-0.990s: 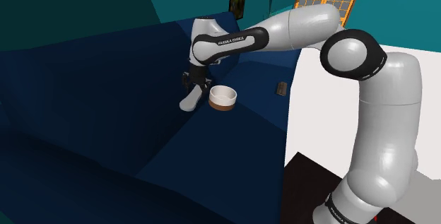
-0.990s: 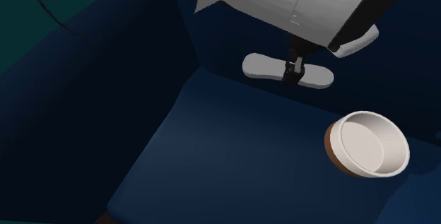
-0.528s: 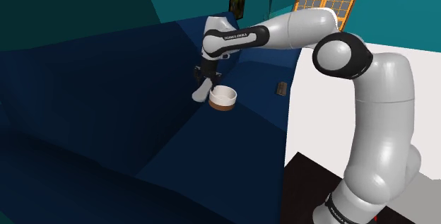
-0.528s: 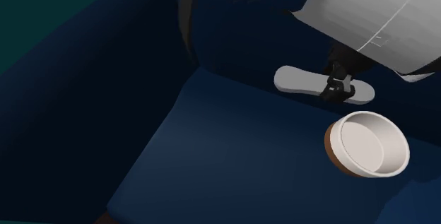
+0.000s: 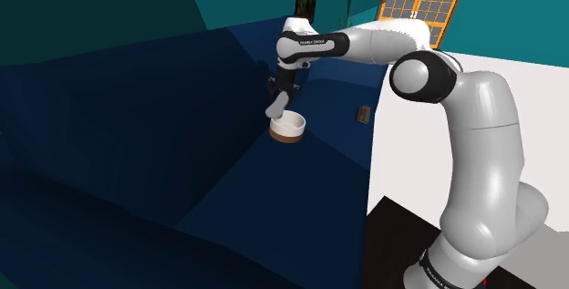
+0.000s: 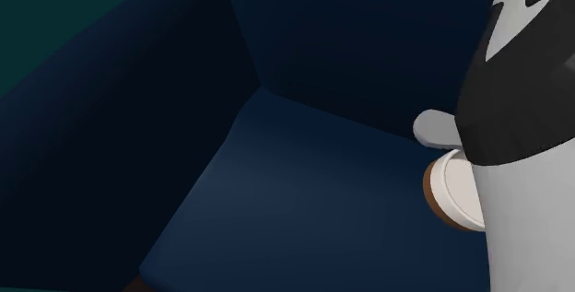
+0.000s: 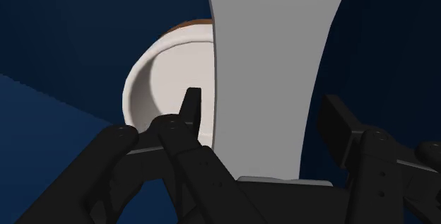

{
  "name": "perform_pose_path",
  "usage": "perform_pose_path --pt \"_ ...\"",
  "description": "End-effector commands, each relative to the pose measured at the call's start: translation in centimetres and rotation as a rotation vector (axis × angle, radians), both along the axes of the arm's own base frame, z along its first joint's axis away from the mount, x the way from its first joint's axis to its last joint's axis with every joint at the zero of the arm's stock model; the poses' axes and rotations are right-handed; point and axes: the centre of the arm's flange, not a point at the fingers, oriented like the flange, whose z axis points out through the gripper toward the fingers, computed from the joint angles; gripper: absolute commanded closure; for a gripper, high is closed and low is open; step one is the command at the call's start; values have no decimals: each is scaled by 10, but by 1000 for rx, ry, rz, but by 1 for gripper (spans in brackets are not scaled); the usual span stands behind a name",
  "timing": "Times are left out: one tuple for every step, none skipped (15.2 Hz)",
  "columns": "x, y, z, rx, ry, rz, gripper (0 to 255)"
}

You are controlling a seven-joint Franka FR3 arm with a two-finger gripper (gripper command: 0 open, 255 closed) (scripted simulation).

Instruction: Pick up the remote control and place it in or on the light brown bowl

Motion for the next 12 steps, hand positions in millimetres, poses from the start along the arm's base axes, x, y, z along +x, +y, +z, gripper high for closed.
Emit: perform_pose_path --pt "7 -25 -3 0 0 1 255" --pt "11 -38 -3 0 0 1 255" --pt "14 -51 -2 0 0 1 255" --pt "17 -63 -2 0 0 1 255" --pt "19 -71 -2 0 0 1 255" --pt "19 -71 -7 0 0 1 255" --pt "19 -71 -12 0 0 1 255" --pt "19 -71 -18 0 0 1 255" --pt "19 -71 -23 0 0 1 255" --pt "19 -71 -28 0 0 1 255" --pt "19 -71 -33 0 0 1 255" --pt "19 -71 -39 0 0 1 255"
